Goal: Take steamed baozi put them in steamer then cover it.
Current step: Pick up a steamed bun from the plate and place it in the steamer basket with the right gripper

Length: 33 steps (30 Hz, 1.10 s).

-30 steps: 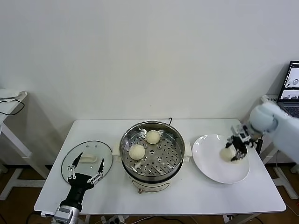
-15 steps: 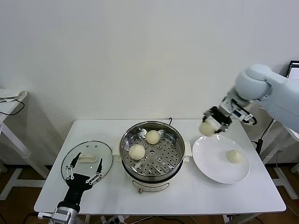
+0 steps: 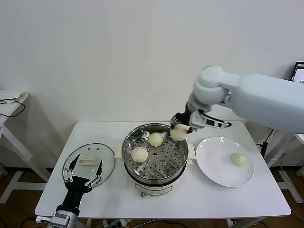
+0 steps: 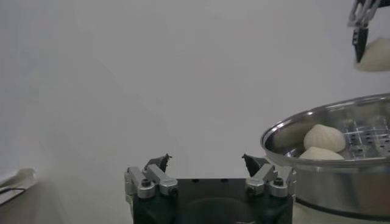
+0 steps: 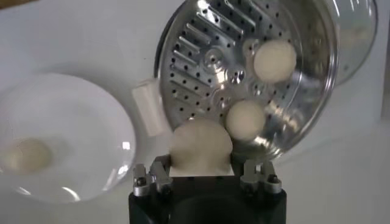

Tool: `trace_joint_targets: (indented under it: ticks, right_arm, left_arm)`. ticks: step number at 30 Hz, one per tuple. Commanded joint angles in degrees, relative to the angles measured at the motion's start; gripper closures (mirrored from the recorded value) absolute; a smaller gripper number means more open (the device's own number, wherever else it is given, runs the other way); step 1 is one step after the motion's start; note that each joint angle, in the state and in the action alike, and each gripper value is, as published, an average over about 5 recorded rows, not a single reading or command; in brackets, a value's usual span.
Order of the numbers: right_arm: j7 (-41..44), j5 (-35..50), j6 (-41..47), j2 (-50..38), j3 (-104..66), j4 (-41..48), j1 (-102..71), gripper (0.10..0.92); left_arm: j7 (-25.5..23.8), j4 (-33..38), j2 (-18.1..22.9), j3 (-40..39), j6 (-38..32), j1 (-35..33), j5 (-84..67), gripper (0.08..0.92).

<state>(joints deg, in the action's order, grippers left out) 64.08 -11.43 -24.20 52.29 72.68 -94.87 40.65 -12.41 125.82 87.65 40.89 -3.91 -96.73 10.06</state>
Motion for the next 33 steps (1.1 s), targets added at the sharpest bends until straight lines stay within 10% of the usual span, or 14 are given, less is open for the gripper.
trace_joint_targets:
  ticks: [1, 33]
  right_arm:
    - [-4.02, -3.96, -5.42, 7.72, 2.49, 0.50, -3.11, 0.372]
    - [-2.19, 2.01, -1.49, 13.99, 6.25, 3.02, -8.31, 0.372]
  left_arm:
    - [-0.12, 0.27, -0.10, 0.48, 0.01, -0.09, -0.32, 0.177]
    - [-0.54, -0.22, -0.38, 1.91, -0.20, -0.17, -0.97, 0.177]
